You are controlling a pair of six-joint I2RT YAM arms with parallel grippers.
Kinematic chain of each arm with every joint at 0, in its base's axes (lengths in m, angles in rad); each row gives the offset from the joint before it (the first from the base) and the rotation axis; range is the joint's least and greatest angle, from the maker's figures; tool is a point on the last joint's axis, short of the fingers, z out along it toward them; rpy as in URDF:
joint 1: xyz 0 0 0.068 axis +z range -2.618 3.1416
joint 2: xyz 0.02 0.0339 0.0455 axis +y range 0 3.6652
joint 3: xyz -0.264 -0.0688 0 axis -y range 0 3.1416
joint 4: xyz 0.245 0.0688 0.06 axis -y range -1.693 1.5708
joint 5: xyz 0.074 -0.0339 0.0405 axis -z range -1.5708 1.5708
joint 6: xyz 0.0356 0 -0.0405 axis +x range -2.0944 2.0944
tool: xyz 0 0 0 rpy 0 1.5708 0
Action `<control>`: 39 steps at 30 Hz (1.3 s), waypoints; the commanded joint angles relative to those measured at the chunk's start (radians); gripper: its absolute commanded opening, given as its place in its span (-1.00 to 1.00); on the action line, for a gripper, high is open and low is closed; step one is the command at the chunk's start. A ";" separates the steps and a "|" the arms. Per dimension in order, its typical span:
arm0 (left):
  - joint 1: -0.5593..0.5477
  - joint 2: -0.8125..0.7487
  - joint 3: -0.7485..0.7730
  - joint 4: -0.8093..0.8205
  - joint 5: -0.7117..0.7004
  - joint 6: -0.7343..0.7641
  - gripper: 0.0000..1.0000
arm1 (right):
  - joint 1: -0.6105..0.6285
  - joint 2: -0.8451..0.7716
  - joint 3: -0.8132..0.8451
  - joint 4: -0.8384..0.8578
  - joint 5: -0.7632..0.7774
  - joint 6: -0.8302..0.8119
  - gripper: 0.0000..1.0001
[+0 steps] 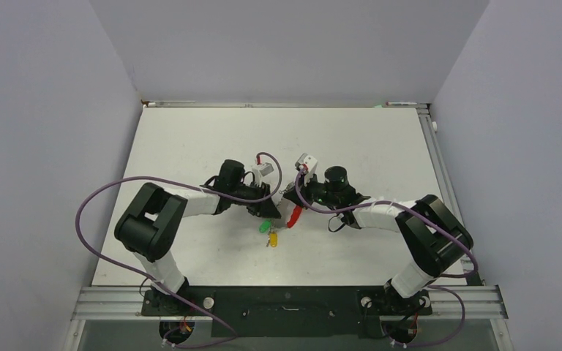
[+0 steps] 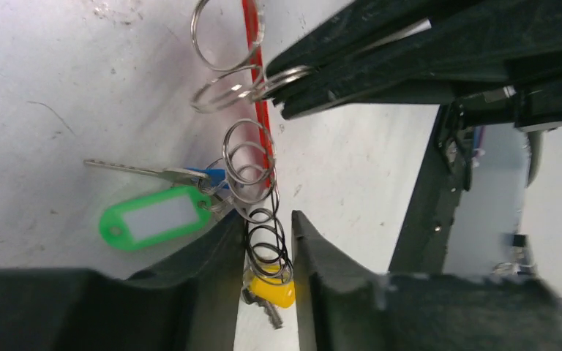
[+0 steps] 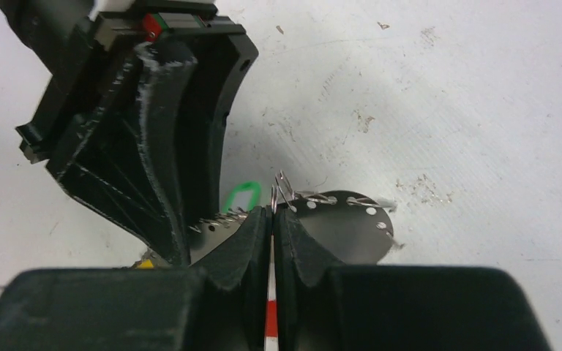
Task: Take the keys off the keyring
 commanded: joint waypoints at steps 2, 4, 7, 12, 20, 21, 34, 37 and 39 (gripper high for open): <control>0.005 0.020 0.043 0.043 0.116 -0.053 -0.77 | -0.004 -0.074 0.032 0.030 -0.075 -0.007 -0.87; 0.022 0.011 0.050 -0.006 0.155 -0.052 -1.00 | -0.018 -0.100 0.049 -0.040 -0.119 -0.045 -0.52; 0.046 -0.012 0.060 -0.095 0.222 -0.048 -1.00 | -0.035 -0.144 0.158 -0.279 -0.174 -0.217 0.33; 0.089 -0.030 0.077 -0.187 0.354 -0.058 -1.00 | -0.042 -0.214 0.358 -0.768 -0.164 -0.527 0.67; 0.117 -0.029 0.139 -0.406 0.475 0.028 -1.00 | -0.065 -0.370 0.523 -1.236 0.016 -0.835 0.88; 0.116 -0.024 0.152 -0.425 0.492 0.034 -1.00 | -0.085 -0.378 0.543 -1.274 0.016 -0.858 0.88; 0.065 0.010 0.209 -0.533 0.638 0.078 -1.00 | 0.255 -0.670 0.303 -1.110 0.176 -1.212 0.92; 0.053 0.010 0.211 -0.541 0.667 0.074 -1.00 | 0.340 -0.662 0.238 -1.082 0.230 -1.295 0.90; 0.049 0.010 0.211 -0.550 0.681 0.075 -1.00 | 0.368 -0.668 0.206 -1.074 0.233 -1.340 0.85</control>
